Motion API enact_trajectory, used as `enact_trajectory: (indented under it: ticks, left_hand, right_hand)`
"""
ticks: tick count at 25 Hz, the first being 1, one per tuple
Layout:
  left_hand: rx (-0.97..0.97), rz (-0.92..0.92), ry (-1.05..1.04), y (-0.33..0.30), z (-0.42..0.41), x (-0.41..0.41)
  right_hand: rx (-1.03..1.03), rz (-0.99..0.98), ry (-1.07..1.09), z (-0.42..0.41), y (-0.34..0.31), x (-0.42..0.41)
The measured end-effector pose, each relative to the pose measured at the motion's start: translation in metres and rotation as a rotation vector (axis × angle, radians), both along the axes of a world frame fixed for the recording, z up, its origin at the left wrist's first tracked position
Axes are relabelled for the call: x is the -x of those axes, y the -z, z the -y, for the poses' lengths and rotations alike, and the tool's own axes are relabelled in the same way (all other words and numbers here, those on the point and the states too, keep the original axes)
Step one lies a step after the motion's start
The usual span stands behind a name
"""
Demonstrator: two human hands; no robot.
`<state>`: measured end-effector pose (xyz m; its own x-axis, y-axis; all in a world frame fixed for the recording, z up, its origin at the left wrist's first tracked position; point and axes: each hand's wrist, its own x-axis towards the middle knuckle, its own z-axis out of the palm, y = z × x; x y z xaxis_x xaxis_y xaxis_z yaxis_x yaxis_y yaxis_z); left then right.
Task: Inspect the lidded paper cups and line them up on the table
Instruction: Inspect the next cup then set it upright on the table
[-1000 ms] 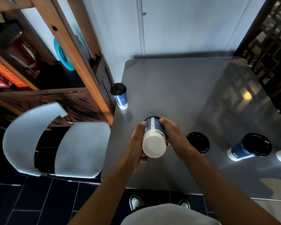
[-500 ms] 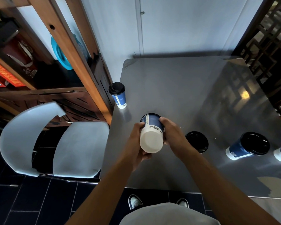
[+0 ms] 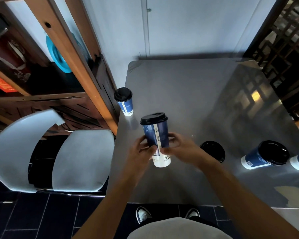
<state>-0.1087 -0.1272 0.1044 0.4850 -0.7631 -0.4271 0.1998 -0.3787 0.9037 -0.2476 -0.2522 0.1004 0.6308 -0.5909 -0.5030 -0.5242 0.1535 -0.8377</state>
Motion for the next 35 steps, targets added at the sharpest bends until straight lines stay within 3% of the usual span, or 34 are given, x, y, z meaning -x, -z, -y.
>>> enact_trajectory:
  ticks: [5, 9, 16, 25, 35]
  left_hand:
    - [0.073, 0.272, 0.078, 0.008, 0.007, -0.022]
    - [0.016, 0.412, 0.155, 0.015, 0.031, -0.045]
    - [0.020, 0.441, 0.144, 0.037, 0.114, -0.075]
    - [-0.103, 0.453, 0.079, 0.099, 0.216, -0.106]
    - [-0.133, 0.492, 0.104, 0.134, 0.250, -0.120]
  right_hand:
    - [0.204, -0.046, 0.020, -0.004, 0.004, -0.029]
    - [0.367, -0.129, 0.035, 0.010, 0.006, -0.048]
    - [0.359, -0.120, 0.061, 0.091, 0.018, -0.081]
    - [0.295, -0.142, -0.050, 0.199, 0.084, -0.117]
    - [0.346, -0.174, -0.026, 0.233, 0.129, -0.131]
